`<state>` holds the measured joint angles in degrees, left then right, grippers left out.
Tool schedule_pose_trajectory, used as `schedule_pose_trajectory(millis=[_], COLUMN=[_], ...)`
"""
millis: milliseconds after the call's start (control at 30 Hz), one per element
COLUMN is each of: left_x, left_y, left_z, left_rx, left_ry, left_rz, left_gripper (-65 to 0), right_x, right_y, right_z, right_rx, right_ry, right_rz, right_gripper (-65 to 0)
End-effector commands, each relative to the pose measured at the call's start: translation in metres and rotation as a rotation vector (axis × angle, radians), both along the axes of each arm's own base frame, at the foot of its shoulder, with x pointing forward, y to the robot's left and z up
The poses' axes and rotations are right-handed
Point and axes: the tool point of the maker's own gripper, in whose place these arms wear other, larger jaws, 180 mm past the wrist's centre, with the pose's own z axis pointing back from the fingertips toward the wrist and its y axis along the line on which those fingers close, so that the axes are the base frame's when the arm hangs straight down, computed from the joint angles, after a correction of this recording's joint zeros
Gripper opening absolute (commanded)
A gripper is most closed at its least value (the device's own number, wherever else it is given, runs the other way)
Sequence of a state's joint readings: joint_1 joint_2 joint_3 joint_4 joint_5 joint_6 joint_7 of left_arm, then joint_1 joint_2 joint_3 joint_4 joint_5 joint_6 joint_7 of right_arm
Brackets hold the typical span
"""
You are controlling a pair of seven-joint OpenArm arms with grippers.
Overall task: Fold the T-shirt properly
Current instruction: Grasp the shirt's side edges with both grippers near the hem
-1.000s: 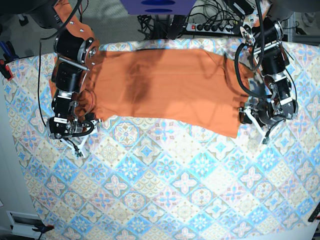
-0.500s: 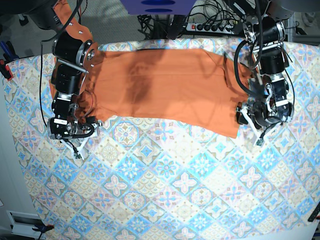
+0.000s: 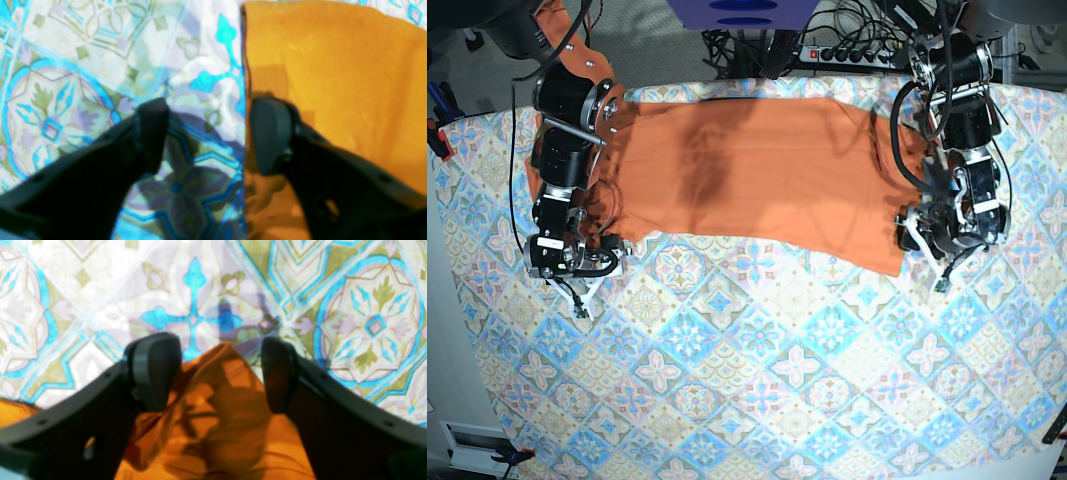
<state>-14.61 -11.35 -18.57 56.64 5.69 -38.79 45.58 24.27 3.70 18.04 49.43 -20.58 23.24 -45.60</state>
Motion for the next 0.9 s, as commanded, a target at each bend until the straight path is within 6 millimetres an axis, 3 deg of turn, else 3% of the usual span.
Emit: schedule_pose_trajectory(millis=[0, 133, 300, 433, 700, 800, 867], left_x=[-0.002, -0.002, -0.006, -0.004, -0.001, 0.007, 0.012], left_y=[-0.02, -0.019, 0.0, 0.006, 0.025, 0.037, 0.045], left_z=[-0.004, -0.005, -0.003, 0.001, 0.008, 0.023, 0.034], left_rx=[-0.036, -0.031, 0.001, 0.005, -0.02, -0.008, -0.002], left_ry=[0.023, 0.026, 0.029, 0.021, -0.015, -0.065, -0.1], left_rz=[-0.032, -0.032, -0.022, -0.012, 0.078, 0.113, 0.135], left_gripper=[-33.8, -42.5, -48.5, -57.0, -57.6, -57.0, -52.9], right_x=[0.006, 0.004, -0.007, -0.008, -0.008, -0.009, -0.009], right_y=[-0.009, -0.009, -0.009, -0.009, -0.009, -0.009, -0.009], right_z=[0.006, 0.005, -0.004, -0.005, -0.005, -0.005, -0.005], right_rx=[-0.036, -0.036, -0.037, -0.037, -0.037, -0.037, -0.037], right_ry=[-0.01, -0.006, 0.018, 0.018, 0.018, 0.021, 0.021], right_rz=[-0.013, -0.012, -0.011, -0.01, -0.01, -0.011, -0.011], right_gripper=[-24.6, -24.7, -24.7, -24.7, -24.7, -24.7, -24.7])
